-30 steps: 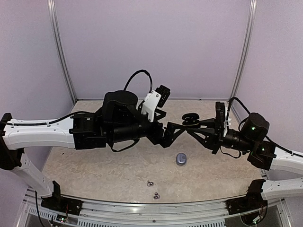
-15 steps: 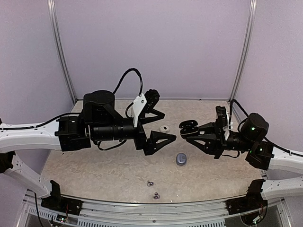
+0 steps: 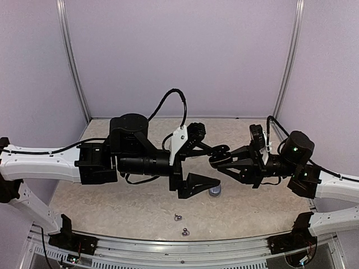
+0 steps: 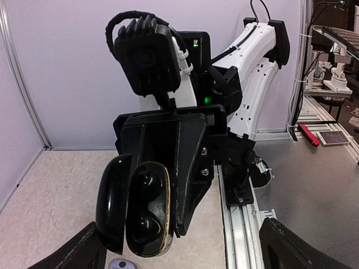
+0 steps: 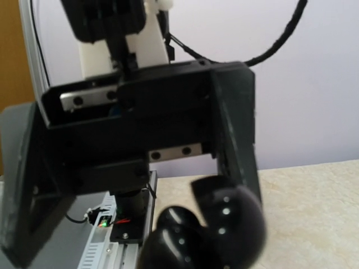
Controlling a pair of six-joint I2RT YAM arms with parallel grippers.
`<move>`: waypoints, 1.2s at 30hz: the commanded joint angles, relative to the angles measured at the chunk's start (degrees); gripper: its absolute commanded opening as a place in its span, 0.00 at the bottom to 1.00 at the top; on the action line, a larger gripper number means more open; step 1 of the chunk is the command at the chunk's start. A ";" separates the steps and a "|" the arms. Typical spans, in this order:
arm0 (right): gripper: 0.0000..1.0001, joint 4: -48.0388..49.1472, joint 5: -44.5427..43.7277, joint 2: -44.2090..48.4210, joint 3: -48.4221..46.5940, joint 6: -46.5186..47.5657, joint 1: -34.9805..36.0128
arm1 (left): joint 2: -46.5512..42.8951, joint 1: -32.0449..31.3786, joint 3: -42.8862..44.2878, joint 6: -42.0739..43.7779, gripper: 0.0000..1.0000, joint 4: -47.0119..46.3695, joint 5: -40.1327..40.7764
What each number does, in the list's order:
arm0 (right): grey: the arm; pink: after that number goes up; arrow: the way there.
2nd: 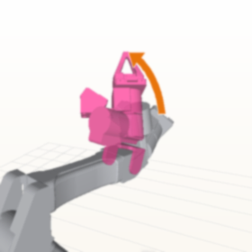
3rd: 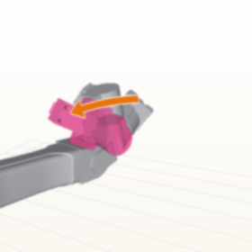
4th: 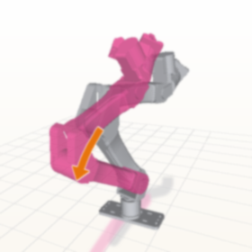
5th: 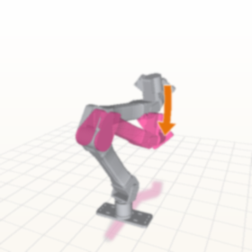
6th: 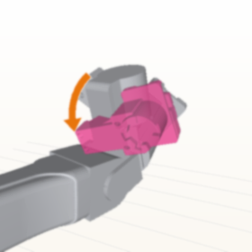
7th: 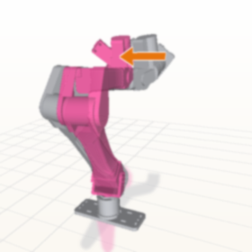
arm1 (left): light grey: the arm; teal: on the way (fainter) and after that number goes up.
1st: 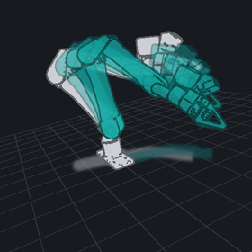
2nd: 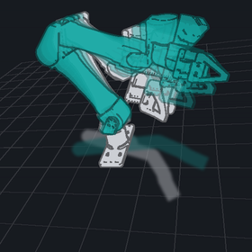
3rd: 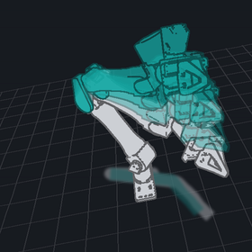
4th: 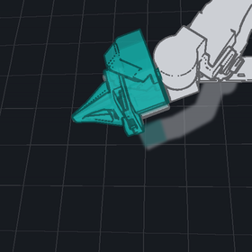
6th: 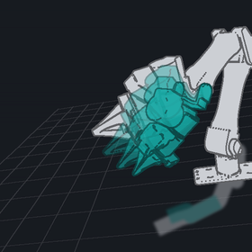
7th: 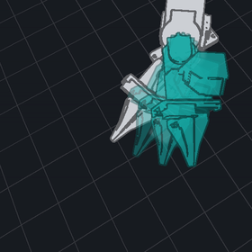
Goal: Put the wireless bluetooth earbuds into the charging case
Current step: Adjust the right earbud in the right side groove of the charging case, then close the charging case with the earbuds inside, then place the charging case with the earbuds at the center of the board.
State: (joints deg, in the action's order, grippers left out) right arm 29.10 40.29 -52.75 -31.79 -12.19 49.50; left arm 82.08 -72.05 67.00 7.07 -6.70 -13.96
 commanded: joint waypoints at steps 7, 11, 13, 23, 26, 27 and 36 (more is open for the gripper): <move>0.00 0.86 -3.71 -0.97 -1.50 -2.69 0.60 | -5.56 -7.35 -3.40 10.25 0.90 -3.78 4.51; 0.00 0.24 -5.80 -2.31 -1.96 -3.62 0.51 | -7.96 -7.88 -5.53 9.58 0.92 -4.64 11.89; 0.00 -2.36 -8.56 -3.40 -3.07 -3.34 0.32 | -9.11 -7.73 -7.30 8.47 0.96 -5.98 19.06; 0.00 -21.14 -14.41 -22.72 -17.39 -3.37 -6.01 | -14.15 5.69 -12.48 -15.21 0.99 -4.40 33.82; 0.00 -22.45 -11.63 -31.14 -21.84 -3.77 -8.99 | -16.38 9.28 -15.27 -20.20 0.99 -4.95 33.55; 0.00 -22.22 -10.84 -34.05 -23.16 -4.19 -9.74 | -17.47 9.81 -16.16 -20.71 0.99 -5.39 34.01; 0.00 -26.11 -4.18 -60.49 -40.96 -5.16 -11.34 | -22.32 12.87 -20.72 -24.17 0.99 -6.22 37.53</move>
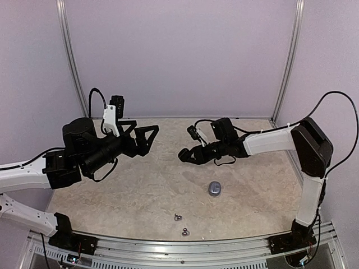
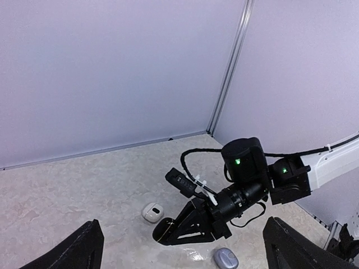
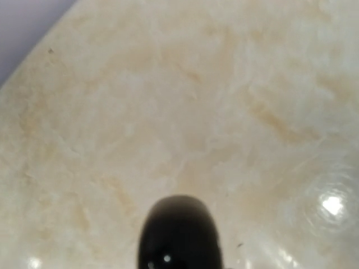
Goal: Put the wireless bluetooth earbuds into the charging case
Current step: Place the charging case with the earbuds at the center of the board, then pick up the charging case from the center of the board.
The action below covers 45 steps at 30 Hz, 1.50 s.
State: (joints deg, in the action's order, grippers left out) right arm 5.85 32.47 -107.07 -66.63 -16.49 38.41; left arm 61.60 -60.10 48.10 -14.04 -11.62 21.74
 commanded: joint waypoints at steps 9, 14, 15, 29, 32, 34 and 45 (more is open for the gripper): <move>0.12 -6.92 1.64 -19.60 -16.31 -0.94 -0.27 | -4.39 2.18 -4.20 -2.83 0.99 -0.34 2.87; 0.21 -9.10 0.62 -22.52 -19.09 -0.45 -0.40 | -4.83 3.41 -4.85 -2.27 0.99 -0.19 2.19; 0.25 -9.32 0.21 -22.57 -19.12 -0.33 -0.36 | -4.83 3.60 -4.85 -2.18 0.99 -0.10 2.12; 0.95 -10.16 -6.39 -2.59 -7.44 5.33 -1.88 | -0.67 5.38 -3.38 4.71 0.99 -1.95 -5.50; 1.00 -9.53 -8.34 4.56 -3.35 6.81 -2.13 | 2.24 5.38 -2.02 7.65 0.99 -2.49 -10.44; 0.99 -8.71 -9.41 9.42 0.13 7.37 -2.52 | 5.60 5.44 -0.88 9.58 0.99 -2.49 -14.53; 1.00 0.21 -23.07 36.93 20.67 7.55 -6.70 | 28.71 -1.80 10.33 5.60 0.94 -2.55 -8.95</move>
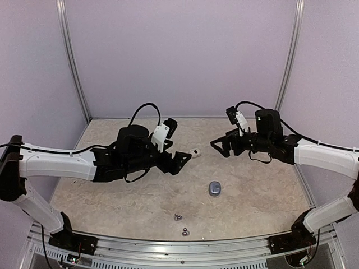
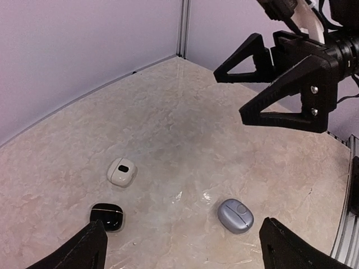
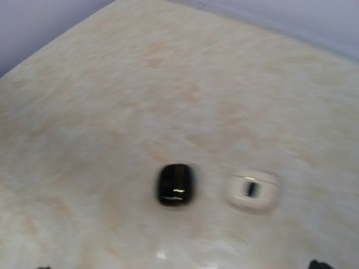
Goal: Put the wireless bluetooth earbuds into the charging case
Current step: Pick up the charging case from the center of the board.
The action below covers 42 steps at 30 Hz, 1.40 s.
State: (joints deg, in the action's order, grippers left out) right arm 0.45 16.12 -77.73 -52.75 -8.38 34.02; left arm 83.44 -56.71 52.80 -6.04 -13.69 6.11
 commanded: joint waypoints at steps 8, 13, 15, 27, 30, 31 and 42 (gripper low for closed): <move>0.99 2.96 -5.82 14.57 11.23 -5.55 -7.43 | 24.44 -13.61 15.13 -10.38 0.94 -0.63 15.04; 0.99 -0.10 -6.63 11.16 9.83 -10.04 -8.79 | 31.20 -15.12 18.83 -16.00 0.91 -0.39 17.17; 0.99 -0.67 -7.51 10.39 9.50 -12.33 -8.88 | 33.50 -15.32 19.46 -18.16 0.90 -1.15 17.08; 0.99 4.53 -5.46 16.09 13.85 -10.98 -8.89 | 42.82 -15.81 25.56 -23.96 0.87 3.46 20.08; 1.00 5.43 -2.26 16.63 14.37 -10.37 -8.89 | 44.39 -15.78 26.78 -25.25 0.86 4.81 21.01; 1.00 4.84 -0.86 16.32 13.93 -9.93 -8.93 | 44.82 -15.72 27.30 -25.37 0.85 5.16 20.97; 0.99 0.35 7.95 13.58 11.10 -6.05 -8.97 | 47.35 -14.21 29.00 -24.22 0.59 7.38 21.34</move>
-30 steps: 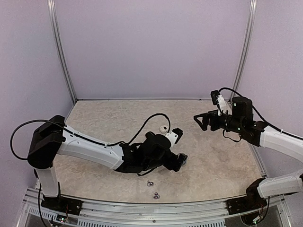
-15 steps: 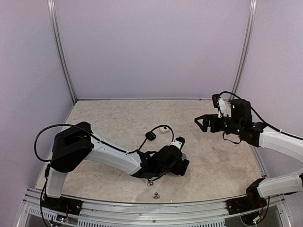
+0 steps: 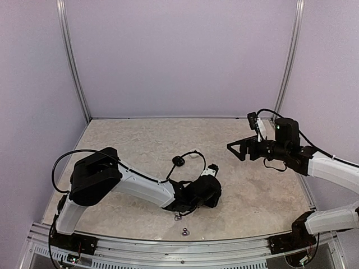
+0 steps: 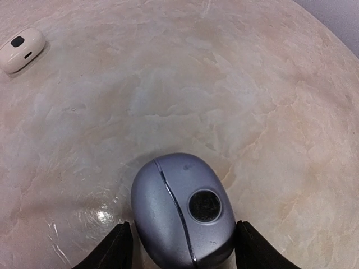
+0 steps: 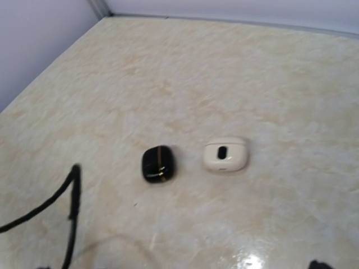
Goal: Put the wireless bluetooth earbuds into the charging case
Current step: Pick up the charging case from the center of the board, then pass from the left arm to the right
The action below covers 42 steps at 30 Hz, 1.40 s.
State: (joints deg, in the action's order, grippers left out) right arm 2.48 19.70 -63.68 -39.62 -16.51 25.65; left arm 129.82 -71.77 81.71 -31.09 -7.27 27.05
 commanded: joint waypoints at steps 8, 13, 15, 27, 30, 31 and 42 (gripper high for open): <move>0.99 -5.09 9.43 -4.05 -4.10 2.43 -1.71 | -7.33 4.38 -13.99 11.87 0.38 -13.37 -8.24; 0.98 -5.42 15.06 -4.27 -3.67 2.80 -1.83 | -15.41 5.01 -21.87 23.68 0.35 -19.09 -10.93; 0.95 -4.41 19.02 -4.00 -2.81 2.55 -1.83 | -19.14 4.60 -24.69 28.42 0.34 -21.15 -11.86; 0.75 0.71 34.18 -3.69 0.24 -3.34 2.59 | -34.72 0.60 -29.75 49.30 0.34 -24.17 -7.14; 0.71 1.10 34.60 -3.82 -0.02 -4.02 4.26 | -36.38 -0.30 -29.72 50.72 0.34 -25.37 -7.93; 0.70 1.50 34.73 -4.01 0.04 -4.47 4.64 | -36.59 -0.57 -29.46 51.05 0.34 -25.49 -7.63; 0.58 10.60 34.61 -6.66 1.31 -11.17 10.25 | -36.56 -2.70 -28.11 53.85 0.34 -26.39 -6.09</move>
State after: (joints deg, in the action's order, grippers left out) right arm 7.84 53.10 -68.90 -39.40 -24.51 33.93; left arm 94.08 -73.58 51.90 20.86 -31.31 19.94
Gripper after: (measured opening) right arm 0.599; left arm 0.466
